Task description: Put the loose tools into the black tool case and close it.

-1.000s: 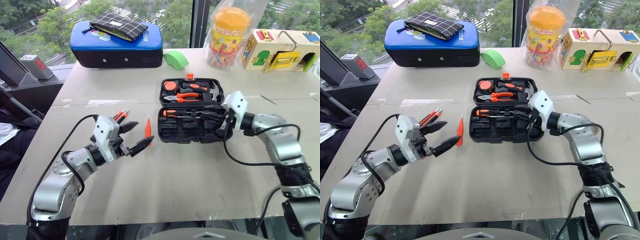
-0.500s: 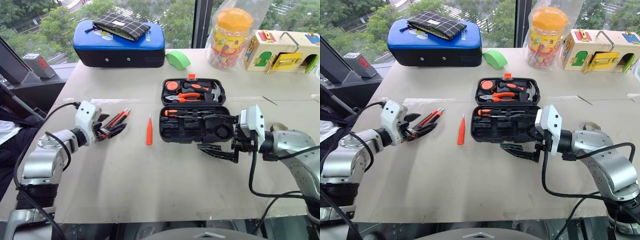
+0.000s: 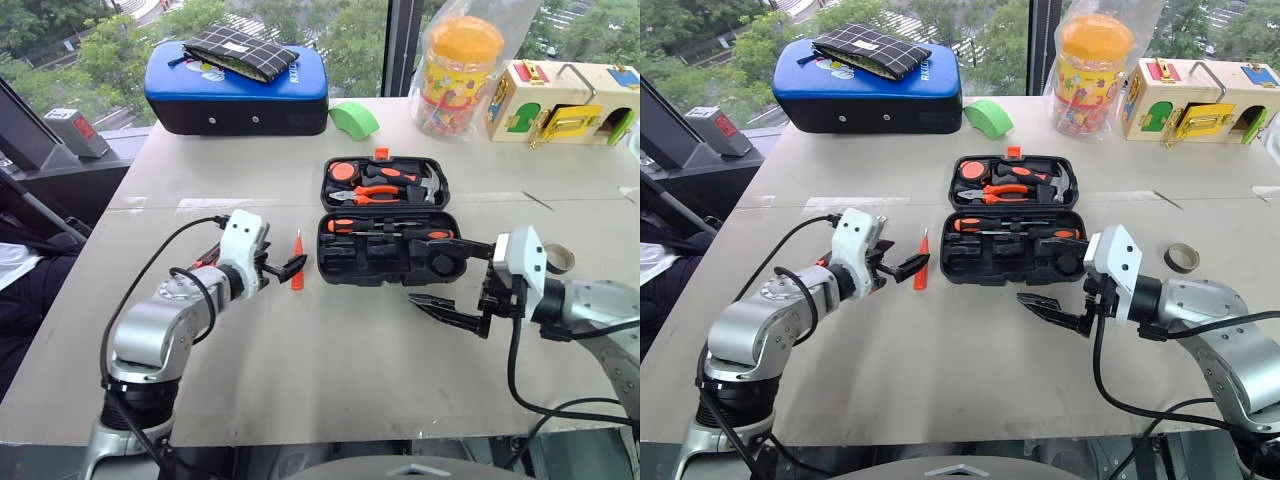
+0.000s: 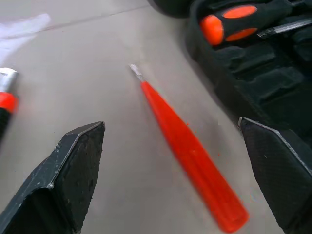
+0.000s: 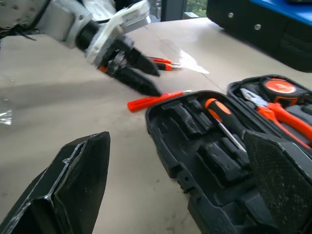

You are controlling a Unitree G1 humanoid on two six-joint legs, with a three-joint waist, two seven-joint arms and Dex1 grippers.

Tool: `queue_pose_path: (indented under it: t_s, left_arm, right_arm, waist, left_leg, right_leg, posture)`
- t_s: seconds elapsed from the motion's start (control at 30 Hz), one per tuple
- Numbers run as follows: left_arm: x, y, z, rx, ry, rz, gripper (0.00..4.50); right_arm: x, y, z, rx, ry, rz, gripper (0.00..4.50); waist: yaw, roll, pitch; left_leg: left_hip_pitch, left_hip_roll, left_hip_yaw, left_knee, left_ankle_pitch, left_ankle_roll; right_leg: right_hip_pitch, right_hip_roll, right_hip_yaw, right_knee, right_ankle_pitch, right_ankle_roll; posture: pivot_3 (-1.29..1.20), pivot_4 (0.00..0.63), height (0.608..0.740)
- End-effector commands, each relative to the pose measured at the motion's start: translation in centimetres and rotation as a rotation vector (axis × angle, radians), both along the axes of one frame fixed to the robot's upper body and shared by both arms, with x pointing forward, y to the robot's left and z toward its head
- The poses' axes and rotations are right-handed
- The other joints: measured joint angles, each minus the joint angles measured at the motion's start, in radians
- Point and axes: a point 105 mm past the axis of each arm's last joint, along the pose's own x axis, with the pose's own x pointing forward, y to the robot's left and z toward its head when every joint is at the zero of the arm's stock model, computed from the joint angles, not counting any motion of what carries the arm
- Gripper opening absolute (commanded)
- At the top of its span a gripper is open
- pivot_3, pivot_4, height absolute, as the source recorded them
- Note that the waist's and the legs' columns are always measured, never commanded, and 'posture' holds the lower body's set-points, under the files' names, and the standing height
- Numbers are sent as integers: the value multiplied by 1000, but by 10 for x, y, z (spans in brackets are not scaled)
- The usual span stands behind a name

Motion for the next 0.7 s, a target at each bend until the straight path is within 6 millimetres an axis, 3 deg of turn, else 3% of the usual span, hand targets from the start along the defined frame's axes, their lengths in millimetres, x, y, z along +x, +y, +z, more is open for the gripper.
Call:
queue_pose_path:
  t_s: [0.03,0.17,0.2,0.27,0.37,0.5,0.7]
  left_arm:
    - [-1,-2,-2,64,-24,70,4500]
    - [-1,-9,-15,89,-6,109,4500]
    - [-3,-12,-19,88,4,103,3994]
    - [-5,-17,-24,74,19,91,3547]
    - [-6,-18,-28,65,18,86,1918]
    - [-2,-8,-21,48,-50,41,314]
    - [21,3,29,7,-304,-119,334]
  right_arm:
    - [-6,-4,12,-2,-59,-6,4394]
    - [-9,-8,11,-9,-50,-19,4394]
    - [-10,-9,11,-7,-47,-22,4500]
    - [-12,-10,12,-4,-42,-24,4500]
    - [-15,-13,12,-11,-30,-23,4500]
    - [-15,-16,12,-26,-28,-35,4500]
    - [-13,-16,11,-18,-34,-72,4500]
  waist:
    - [3,0,0]
    - [12,-1,0]
    - [16,-1,0]
    - [19,-1,0]
    - [20,-1,-1]
    - [21,-1,-1]
    - [22,-2,0]
  left_leg:
    - [0,0,0,0,0,0]
    - [0,0,1,1,0,0]
    - [1,0,1,1,0,0]
    - [1,0,1,1,0,0]
    - [1,-1,1,1,0,0]
    - [1,-1,1,1,0,0]
    - [1,-1,0,1,0,0]
  right_leg:
    - [0,0,0,0,0,0]
    - [1,0,0,0,0,0]
    - [1,0,0,0,0,0]
    - [1,0,0,0,0,0]
    - [2,0,0,0,0,0]
    - [3,0,-1,-1,0,0]
    - [3,0,-2,0,0,0]
  posture:
    - [0,150,740]
    - [0,150,740]
    - [0,150,740]
    - [0,150,740]
    - [0,150,740]
    - [0,150,740]
    - [0,150,740]
